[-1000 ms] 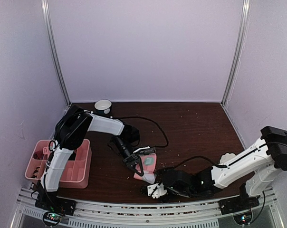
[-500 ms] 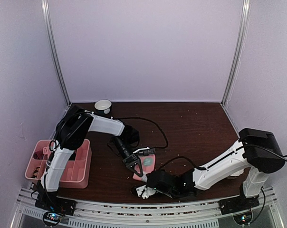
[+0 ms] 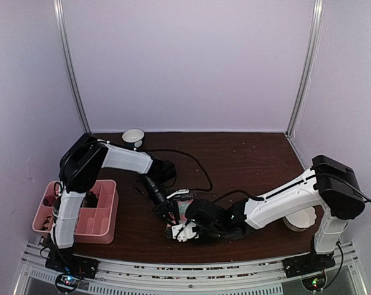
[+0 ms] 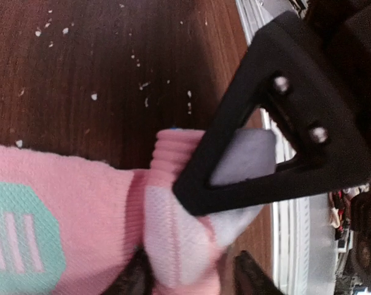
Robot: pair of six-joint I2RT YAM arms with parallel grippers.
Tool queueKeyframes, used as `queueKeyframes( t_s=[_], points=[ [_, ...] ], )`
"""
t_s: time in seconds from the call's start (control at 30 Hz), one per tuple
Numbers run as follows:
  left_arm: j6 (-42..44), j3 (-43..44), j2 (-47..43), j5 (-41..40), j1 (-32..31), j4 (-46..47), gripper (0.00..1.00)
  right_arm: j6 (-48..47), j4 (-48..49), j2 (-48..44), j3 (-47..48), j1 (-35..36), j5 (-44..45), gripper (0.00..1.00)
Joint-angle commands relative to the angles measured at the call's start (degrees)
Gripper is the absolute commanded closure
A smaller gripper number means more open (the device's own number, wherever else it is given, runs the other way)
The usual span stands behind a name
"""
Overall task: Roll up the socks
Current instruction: Roll the sock.
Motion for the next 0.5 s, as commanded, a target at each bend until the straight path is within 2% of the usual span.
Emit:
queueKeyframes(
  t_s=[0.0,0.17,0.37,0.47],
  points=[
    [1.1,-1.8,-2.5,-13.1,1.9,2.8,0.05,4.9,-12.0,2.4,0.4,-2.1,-12.6,1.0],
    [0.8,-3.0,-8.2,-10.8,5.7,4.1,0.02,6.6,-16.5,5.0,3.7,-4.1,-18.8,1.0],
    [-2.8,-15.6,-22.5,-12.5,8.6,20.2,0.02,7.8,-23.1,8.3,9.2,-6.0,-23.3,1.0],
    [-5.4,-18.9,-26.2,-15.8,8.6,26.1,0.02,8.3,-25.4,9.5,11.8,-6.4,-25.0,1.0]
  ],
)
